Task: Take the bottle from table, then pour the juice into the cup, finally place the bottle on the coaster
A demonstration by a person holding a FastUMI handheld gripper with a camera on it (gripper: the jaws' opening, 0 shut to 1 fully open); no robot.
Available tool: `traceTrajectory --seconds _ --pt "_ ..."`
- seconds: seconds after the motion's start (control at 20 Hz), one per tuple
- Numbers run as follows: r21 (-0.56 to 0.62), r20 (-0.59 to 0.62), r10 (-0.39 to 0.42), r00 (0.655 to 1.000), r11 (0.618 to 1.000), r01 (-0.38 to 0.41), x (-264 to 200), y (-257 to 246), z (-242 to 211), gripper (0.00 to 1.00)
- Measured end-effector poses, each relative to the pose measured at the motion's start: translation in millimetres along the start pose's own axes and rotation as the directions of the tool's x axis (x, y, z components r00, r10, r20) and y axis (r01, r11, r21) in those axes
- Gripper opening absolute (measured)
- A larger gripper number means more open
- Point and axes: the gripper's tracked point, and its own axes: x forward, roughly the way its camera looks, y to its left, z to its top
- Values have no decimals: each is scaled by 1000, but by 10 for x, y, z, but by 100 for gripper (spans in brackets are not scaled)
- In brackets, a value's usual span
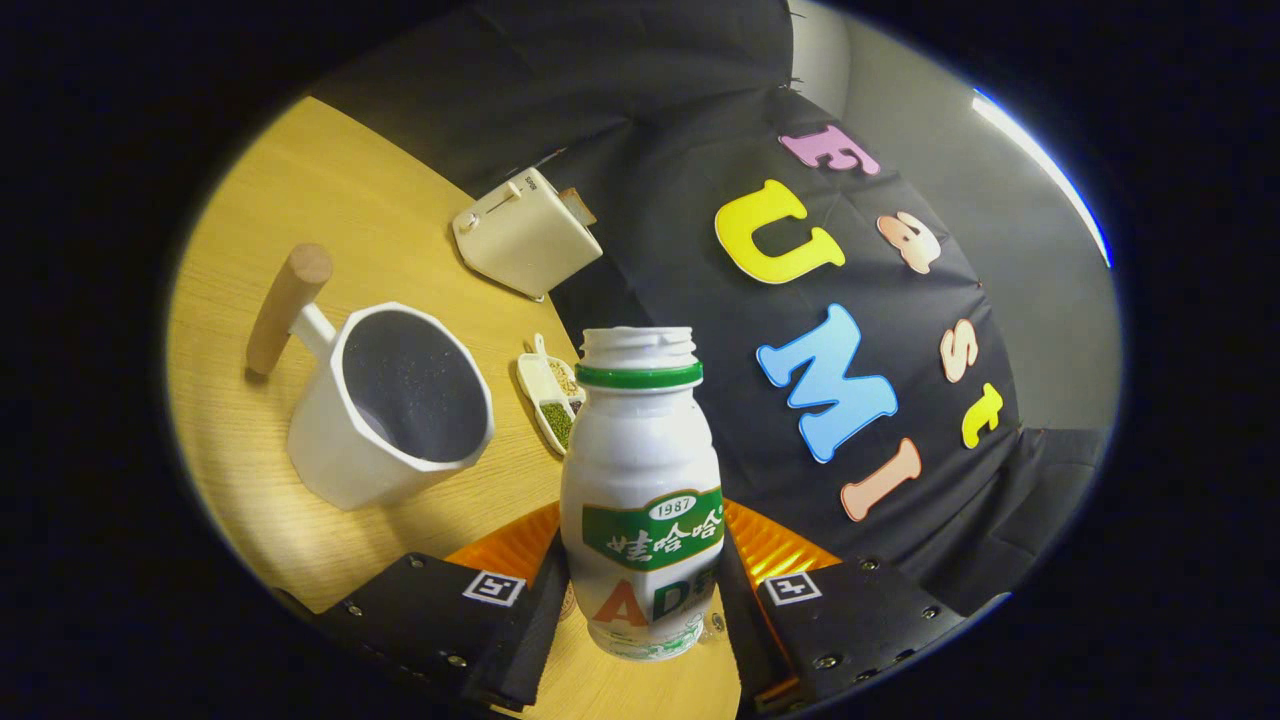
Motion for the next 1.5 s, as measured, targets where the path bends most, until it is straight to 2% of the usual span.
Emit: traceTrajectory --seconds 0.15,0.45,0.8,1.05,1.25,1.5 --pt "25 -5 -27 1000 999 27 35 -61 -2 72" --pt "171 16 -60 998 984 56 90 -160 0 72" --pt "302 54 -129 990 947 107 117 -282 -47 72" --pt "395 61 -130 990 914 96 157 -279 -111 72" --pt "513 88 -113 990 857 52 227 -279 -119 72" --pt "680 121 -98 988 733 -11 319 -289 -97 71"
